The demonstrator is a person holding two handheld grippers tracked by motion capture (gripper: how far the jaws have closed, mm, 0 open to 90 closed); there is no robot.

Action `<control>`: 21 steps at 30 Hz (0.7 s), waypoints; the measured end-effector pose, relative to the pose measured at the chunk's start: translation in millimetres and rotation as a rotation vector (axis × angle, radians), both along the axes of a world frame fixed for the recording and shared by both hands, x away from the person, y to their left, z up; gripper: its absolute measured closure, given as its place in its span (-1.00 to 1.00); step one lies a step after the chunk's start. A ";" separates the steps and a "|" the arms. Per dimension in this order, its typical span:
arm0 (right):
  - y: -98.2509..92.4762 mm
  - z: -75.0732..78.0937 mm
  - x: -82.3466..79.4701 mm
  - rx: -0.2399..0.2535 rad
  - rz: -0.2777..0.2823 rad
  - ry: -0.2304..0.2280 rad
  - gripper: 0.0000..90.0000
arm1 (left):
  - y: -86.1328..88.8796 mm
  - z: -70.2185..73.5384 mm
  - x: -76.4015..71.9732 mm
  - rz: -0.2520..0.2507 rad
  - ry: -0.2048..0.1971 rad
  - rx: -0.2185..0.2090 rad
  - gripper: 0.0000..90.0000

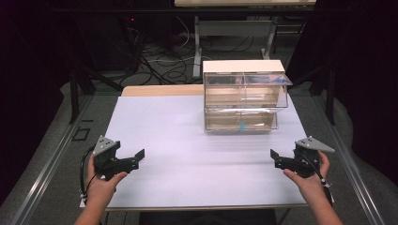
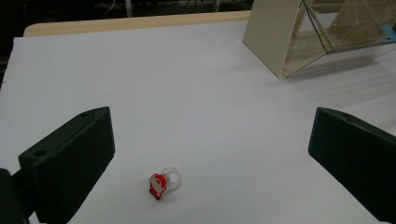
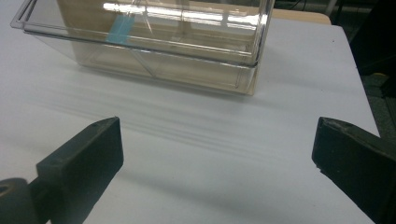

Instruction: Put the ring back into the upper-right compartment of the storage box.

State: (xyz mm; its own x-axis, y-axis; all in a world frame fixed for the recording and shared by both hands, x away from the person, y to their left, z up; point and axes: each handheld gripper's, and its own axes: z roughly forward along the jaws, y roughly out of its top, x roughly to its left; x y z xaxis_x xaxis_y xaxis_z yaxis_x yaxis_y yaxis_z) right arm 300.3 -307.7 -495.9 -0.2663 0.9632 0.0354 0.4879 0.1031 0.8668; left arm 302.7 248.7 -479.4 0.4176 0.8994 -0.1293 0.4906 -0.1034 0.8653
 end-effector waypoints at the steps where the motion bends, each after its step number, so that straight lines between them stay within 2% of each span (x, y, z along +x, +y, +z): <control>1: -1.0 -0.7 0.1 0.002 0.010 0.003 -0.96 | 0.1 -0.2 0.2 0.001 0.001 -0.002 -0.99; 5: 0.7 -2.3 0.0 0.026 0.009 0.012 -0.96 | 1.6 -0.4 1.1 0.010 -0.001 -0.011 -0.99; 11: 9.1 -6.2 1.7 0.045 0.057 0.033 -0.96 | 6.6 0.1 0.9 0.027 0.010 -0.035 -0.99; 21: 31.8 -6.4 5.9 0.012 0.124 0.047 -0.96 | 15.9 1.2 -2.1 0.073 0.009 -0.057 -0.99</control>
State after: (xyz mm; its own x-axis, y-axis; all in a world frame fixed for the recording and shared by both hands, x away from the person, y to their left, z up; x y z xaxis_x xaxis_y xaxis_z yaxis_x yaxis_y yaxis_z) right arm 306.2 -275.9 -502.4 -0.3812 0.9224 0.0617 0.5118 0.1550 0.8450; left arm 300.6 264.6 -478.2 0.3497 0.9186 -0.1841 0.5026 -0.0181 0.8643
